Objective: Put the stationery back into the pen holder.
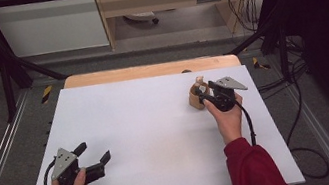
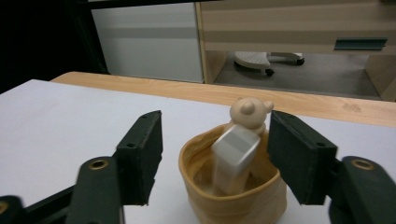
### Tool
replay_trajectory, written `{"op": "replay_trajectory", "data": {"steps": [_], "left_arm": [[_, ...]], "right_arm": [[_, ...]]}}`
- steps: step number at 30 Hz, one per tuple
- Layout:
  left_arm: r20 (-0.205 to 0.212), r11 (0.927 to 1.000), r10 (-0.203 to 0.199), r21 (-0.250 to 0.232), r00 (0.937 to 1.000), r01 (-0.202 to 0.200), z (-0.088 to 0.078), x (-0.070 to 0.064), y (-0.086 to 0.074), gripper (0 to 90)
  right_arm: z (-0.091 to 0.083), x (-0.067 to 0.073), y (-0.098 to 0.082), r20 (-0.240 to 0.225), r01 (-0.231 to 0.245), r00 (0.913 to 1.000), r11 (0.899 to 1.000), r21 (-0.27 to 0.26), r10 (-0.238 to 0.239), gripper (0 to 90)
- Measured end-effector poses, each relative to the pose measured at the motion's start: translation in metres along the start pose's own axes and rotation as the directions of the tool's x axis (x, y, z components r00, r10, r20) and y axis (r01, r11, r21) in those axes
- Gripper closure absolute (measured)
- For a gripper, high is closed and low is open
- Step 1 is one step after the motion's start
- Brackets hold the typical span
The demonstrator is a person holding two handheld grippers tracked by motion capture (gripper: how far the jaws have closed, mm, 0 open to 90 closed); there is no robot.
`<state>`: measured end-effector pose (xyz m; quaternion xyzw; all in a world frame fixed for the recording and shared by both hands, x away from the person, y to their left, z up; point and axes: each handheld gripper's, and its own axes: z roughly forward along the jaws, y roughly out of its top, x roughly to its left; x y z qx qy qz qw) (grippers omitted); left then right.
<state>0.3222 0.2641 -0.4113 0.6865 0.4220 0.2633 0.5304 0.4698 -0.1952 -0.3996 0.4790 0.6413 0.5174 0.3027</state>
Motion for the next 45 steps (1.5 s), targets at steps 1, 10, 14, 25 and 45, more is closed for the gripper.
{"op": "replay_trajectory", "data": {"steps": [1, 10, 14, 25, 45], "left_arm": [[0.0, 1.0, 0.0, 0.0, 1.0, 0.0, 0.0, 0.0, 0.0, 7.9], [0.0, 1.0, 0.001, -0.001, 1.0, -0.001, 0.0, 0.001, 0.0, 7.7], [-0.011, 0.9999, 0.01, -0.004, 0.9999, -0.01, -0.001, 0.001, 0.0, 7.3], [-0.012, 0.9998, 0.02, 0.002, 0.9997, -0.02, -0.001, 0.002, 0.0, 6.1], [-0.012, 0.9995, 0.026, 0.016, 0.9996, -0.026, 0.001, 0.0, -0.001, 6.1]], "right_arm": [[-0.003, 0.001, 0.001, -0.003, -0.002, 1.0, 1.0, 0.001, 0.002, 30.3], [-0.034, 0.011, 0.01, -0.033, 0.006, 0.9994, 1.0, -0.03, -0.007, 8.9], [-0.047, 0.016, 0.014, -0.037, 0.033, 0.9987, 0.999, -0.036, -0.035, 6.4], [-0.073, 0.019, 0.012, -0.078, 0.1, 0.992, 0.995, 0.004, -0.099, 5.4], [-0.117, -0.003, -0.026, -0.025, 0.119, 0.9927, 0.991, 0.059, -0.118, 4.8]]}}
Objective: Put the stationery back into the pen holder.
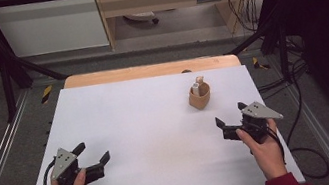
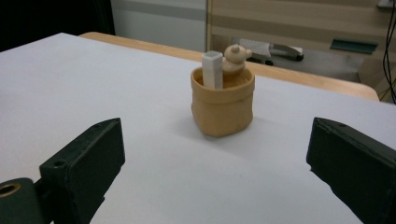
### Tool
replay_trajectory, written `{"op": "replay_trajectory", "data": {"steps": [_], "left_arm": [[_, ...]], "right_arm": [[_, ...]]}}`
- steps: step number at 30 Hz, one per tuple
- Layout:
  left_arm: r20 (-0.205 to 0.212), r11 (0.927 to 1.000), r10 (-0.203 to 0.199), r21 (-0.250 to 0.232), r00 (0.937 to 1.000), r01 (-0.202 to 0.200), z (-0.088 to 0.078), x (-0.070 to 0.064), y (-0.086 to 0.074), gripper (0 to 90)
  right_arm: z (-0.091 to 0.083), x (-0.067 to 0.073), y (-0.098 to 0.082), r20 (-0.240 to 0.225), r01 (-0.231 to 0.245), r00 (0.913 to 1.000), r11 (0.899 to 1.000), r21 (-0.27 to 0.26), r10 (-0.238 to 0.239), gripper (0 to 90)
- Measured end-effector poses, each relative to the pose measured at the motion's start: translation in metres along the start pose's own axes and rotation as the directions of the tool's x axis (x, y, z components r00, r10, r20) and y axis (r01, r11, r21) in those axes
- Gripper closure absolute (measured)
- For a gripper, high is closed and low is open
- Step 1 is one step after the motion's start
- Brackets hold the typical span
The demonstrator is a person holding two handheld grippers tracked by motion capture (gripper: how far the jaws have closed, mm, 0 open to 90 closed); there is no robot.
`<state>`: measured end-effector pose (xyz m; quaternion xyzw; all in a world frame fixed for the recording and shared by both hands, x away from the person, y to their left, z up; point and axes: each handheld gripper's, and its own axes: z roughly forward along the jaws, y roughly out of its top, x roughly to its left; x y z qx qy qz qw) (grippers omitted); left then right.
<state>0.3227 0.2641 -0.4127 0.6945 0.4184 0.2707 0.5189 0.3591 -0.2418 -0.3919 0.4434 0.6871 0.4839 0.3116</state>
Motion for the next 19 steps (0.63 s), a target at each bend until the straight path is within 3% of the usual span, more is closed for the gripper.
{"op": "replay_trajectory", "data": {"steps": [4, 7, 19], "left_arm": [[0.003, 1.0, 0.003, 0.004, 1.0, -0.003, 0.001, -0.002, 0.0, 5.9], [0.014, 1.0, -0.004, 0.004, 0.9999, 0.004, 0.002, -0.003, 0.0, 5.7], [0.047, 0.9996, 0.003, 0.029, 0.9989, -0.004, 0.008, -0.012, -0.001, 5.7]], "right_arm": [[-0.004, -0.002, -0.012, 0.008, -0.033, 0.9994, 0.999, 0.02, 0.033, 4.8], [-0.005, -0.002, -0.021, -0.013, -0.045, 0.9989, 0.998, 0.041, 0.045, 3.1], [0.017, 0.009, -0.048, -0.1, -0.016, 0.9944, 0.984, 0.179, 0.034, 3.9]]}}
